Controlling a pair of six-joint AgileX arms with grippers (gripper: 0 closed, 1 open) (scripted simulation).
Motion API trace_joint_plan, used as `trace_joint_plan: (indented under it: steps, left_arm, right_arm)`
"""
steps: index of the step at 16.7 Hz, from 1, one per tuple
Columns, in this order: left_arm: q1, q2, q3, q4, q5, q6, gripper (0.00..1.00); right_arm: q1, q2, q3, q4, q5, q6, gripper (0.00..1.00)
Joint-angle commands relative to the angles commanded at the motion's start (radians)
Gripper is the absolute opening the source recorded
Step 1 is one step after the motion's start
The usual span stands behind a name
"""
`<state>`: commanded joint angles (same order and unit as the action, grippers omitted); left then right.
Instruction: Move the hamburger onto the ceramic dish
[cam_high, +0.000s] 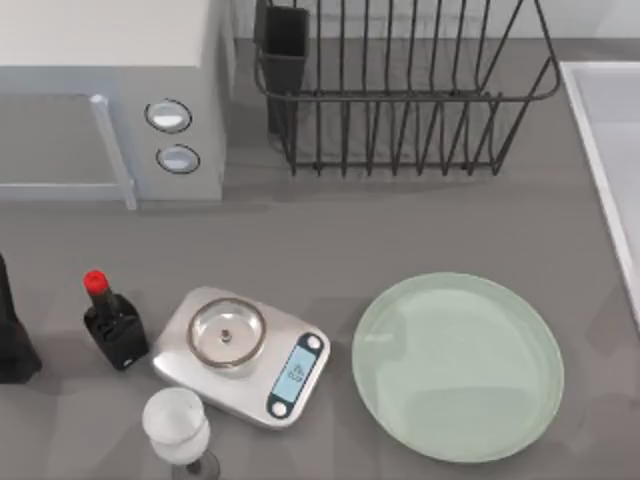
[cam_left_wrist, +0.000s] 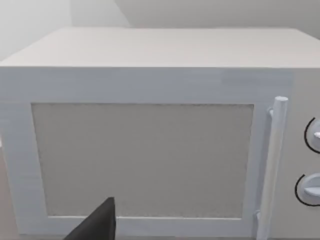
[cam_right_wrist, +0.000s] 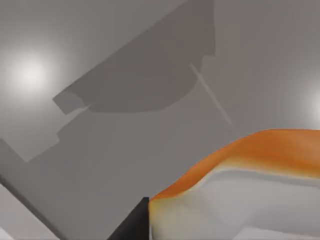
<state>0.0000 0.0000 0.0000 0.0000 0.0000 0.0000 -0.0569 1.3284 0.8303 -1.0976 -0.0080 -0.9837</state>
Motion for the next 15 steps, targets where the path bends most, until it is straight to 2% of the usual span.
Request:
trace_joint_plan:
  steps: [3,9,12,15]
  left_arm:
    - [0.0,0.0,0.0,0.0,0.0,0.0,1.0]
    - [0.0,0.0,0.0,0.0,0.0,0.0,1.0]
    - [0.0,0.0,0.0,0.0,0.0,0.0,1.0]
    - [0.0,0.0,0.0,0.0,0.0,0.0,1.0]
  right_arm:
    - [-0.001,-0.042,0.055,-0.068,0.0,0.003,0.0]
    - [0.008,-0.032,0.061,-0.068,0.0,-0.007,0.0]
    - [0.065,0.017,0.107,-0.069,0.002,-0.104,0.0]
    - [0.165,0.105,0.183,-0.071,0.003,-0.297,0.0]
